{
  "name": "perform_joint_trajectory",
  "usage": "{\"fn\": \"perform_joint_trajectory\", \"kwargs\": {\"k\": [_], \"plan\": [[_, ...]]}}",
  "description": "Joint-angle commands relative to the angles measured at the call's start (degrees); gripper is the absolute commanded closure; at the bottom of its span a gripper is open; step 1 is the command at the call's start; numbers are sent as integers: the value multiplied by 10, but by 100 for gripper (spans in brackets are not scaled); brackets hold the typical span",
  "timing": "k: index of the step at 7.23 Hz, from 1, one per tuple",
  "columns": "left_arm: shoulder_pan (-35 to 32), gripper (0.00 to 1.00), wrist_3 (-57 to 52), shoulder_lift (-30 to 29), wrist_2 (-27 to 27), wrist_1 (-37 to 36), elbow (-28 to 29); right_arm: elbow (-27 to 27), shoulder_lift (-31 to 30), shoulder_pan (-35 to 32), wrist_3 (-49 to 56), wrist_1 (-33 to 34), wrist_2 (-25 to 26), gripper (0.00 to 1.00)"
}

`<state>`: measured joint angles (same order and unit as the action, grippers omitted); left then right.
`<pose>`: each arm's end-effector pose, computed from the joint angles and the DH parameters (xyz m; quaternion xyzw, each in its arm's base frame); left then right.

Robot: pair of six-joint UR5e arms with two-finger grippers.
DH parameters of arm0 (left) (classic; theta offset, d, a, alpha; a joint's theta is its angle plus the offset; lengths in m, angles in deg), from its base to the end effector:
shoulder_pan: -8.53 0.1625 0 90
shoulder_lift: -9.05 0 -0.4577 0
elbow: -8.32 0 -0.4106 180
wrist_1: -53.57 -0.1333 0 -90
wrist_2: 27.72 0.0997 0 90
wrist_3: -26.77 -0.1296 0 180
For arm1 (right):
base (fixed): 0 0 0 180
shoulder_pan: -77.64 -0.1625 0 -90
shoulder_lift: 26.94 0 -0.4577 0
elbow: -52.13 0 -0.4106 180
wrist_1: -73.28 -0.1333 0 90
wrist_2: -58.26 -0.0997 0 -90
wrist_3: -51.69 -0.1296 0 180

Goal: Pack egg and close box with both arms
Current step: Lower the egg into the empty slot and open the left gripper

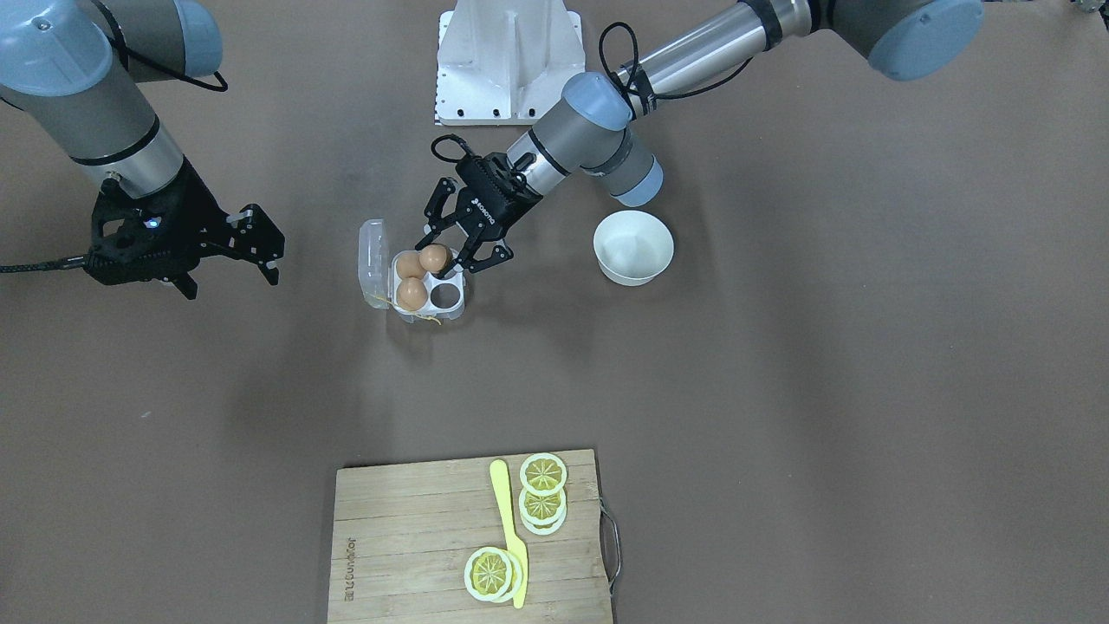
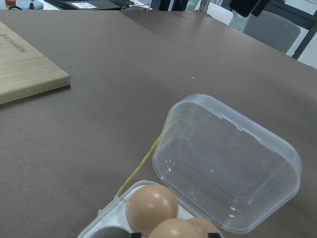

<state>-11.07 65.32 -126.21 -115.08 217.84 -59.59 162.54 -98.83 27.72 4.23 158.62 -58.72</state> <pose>0.7239 -0.4056 0.2075 0.4489 0.6026 0.1643 0.6390 -0.3391 -0.5187 0.3578 0.1083 -0.4042 -0.0275 0.9078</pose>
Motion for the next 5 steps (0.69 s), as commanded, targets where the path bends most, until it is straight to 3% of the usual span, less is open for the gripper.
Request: {"fn": "perform_joint_trajectory", "kwargs": {"k": [1, 4, 5], "plan": [[0, 32, 2, 0, 0, 0, -4, 1, 0, 0, 0, 0, 0, 0], [-5, 33, 7, 1, -1, -8, -22, 1, 0, 0, 0, 0, -1, 0], [-15, 38, 25, 1, -1, -9, -25, 1, -1, 0, 0, 0, -2, 0]]}}
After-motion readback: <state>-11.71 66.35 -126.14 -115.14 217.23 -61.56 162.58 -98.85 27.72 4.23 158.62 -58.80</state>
